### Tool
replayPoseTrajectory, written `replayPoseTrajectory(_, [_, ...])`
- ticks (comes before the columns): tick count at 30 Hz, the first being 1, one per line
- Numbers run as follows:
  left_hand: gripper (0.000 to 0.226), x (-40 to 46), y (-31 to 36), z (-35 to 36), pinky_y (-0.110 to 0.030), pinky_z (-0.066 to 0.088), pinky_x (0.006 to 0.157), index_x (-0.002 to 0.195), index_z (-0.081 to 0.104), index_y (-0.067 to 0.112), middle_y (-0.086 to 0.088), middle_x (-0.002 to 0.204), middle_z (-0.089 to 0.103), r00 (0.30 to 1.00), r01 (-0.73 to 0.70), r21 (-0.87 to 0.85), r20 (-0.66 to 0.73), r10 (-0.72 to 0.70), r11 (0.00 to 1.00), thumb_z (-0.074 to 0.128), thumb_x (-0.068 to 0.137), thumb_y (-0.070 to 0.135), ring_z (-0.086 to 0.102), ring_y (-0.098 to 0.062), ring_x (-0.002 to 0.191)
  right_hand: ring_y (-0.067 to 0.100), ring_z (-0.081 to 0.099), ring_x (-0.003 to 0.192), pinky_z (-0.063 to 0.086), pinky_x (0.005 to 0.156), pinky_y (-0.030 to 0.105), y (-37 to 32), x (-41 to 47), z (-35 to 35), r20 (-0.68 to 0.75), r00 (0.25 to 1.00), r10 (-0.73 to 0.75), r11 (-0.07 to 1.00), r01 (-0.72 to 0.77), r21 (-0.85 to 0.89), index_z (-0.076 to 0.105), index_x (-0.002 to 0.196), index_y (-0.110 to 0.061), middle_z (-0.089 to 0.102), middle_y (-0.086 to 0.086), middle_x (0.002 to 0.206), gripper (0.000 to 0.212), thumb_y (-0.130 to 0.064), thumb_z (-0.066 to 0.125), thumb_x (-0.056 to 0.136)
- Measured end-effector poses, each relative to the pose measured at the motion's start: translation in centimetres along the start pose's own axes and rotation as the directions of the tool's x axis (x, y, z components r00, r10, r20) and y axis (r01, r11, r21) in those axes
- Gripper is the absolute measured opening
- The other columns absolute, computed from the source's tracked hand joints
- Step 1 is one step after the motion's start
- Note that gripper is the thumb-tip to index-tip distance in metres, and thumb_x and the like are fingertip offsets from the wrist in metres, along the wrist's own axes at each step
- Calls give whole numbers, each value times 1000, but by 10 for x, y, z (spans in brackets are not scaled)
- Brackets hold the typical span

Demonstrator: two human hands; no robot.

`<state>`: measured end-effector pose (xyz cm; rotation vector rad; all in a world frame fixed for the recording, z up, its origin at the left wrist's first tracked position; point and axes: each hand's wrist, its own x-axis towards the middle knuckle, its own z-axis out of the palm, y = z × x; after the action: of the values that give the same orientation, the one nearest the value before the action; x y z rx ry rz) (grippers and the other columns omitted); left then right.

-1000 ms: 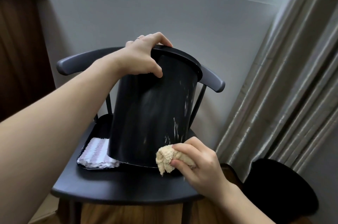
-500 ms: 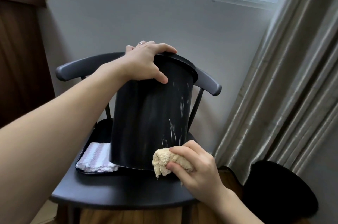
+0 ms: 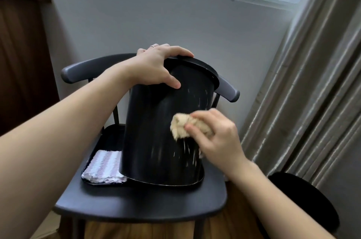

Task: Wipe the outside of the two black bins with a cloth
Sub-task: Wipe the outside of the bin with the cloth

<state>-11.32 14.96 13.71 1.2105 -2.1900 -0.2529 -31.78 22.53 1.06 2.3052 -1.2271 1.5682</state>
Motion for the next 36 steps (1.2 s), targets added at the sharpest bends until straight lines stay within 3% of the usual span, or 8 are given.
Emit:
replayPoseTrajectory(5, [73,-2,-1,-2,-28,18,100,132,51,61,20,128,51,1000,-18,12,3,18,1000,86,77,27,28,-3,119,14,62,83,50,80,39,0,36,-2,-107,986,125,992,-127,-17,72,102,-18,66,0,90,18,-30,74,88])
replayPoseTrajectory(12, [74,-2,-2,-2,-27,18,100,132,50,64,19,128,51,1000,-4,-21,19,4,1000,85,78,27,27,-8,121,13,60,73,53,66,34,0,-15,0,83,991,-105,994,105,-3,74,99,-11,62,-2,86,26,-34,71,88])
replayPoseTrajectory(16, [74,-2,-2,-2,-27,19,100,132,49,64,17,129,52,1000,-7,-9,21,7,1000,84,78,28,29,-11,124,14,62,79,52,74,34,1,20,-1,-47,999,-12,998,9,-62,73,100,-14,65,0,89,20,-30,72,88])
replayPoseTrajectory(18, [74,-2,-1,-2,-27,18,101,133,49,63,15,129,52,999,-24,8,22,23,1000,84,78,28,31,-13,129,10,59,81,48,76,28,3,47,-3,-140,989,51,995,-63,-78,72,100,-19,65,-1,89,18,-33,71,90])
replayPoseTrajectory(21, [75,-3,1,-2,-26,17,101,135,49,60,15,131,53,999,-36,17,18,36,999,84,78,26,30,-8,126,6,56,83,44,77,25,6,79,-4,-212,967,140,985,-157,-67,70,99,-25,65,-2,91,15,-38,68,91])
replayPoseTrajectory(24, [75,-3,2,-2,-26,16,102,137,49,57,14,131,52,999,-41,39,17,40,998,84,79,26,31,-9,131,10,59,85,48,80,32,5,77,-4,-196,968,157,983,-173,-64,69,99,-25,66,-1,92,16,-39,68,92])
replayPoseTrajectory(31, [74,-6,-3,-4,-27,18,101,137,49,58,18,127,50,1000,-11,-2,17,11,1000,83,80,25,26,-3,116,18,62,75,53,69,41,-2,14,-3,34,998,-45,997,47,-66,74,98,-13,64,0,86,22,-32,73,86])
replayPoseTrajectory(36, [74,-4,-3,-4,-28,19,102,134,50,61,17,130,51,1000,0,-20,16,0,1000,84,79,26,29,-10,126,14,60,79,51,75,39,-2,39,-5,-97,994,47,993,-58,-104,73,101,-16,64,0,88,19,-30,73,89])
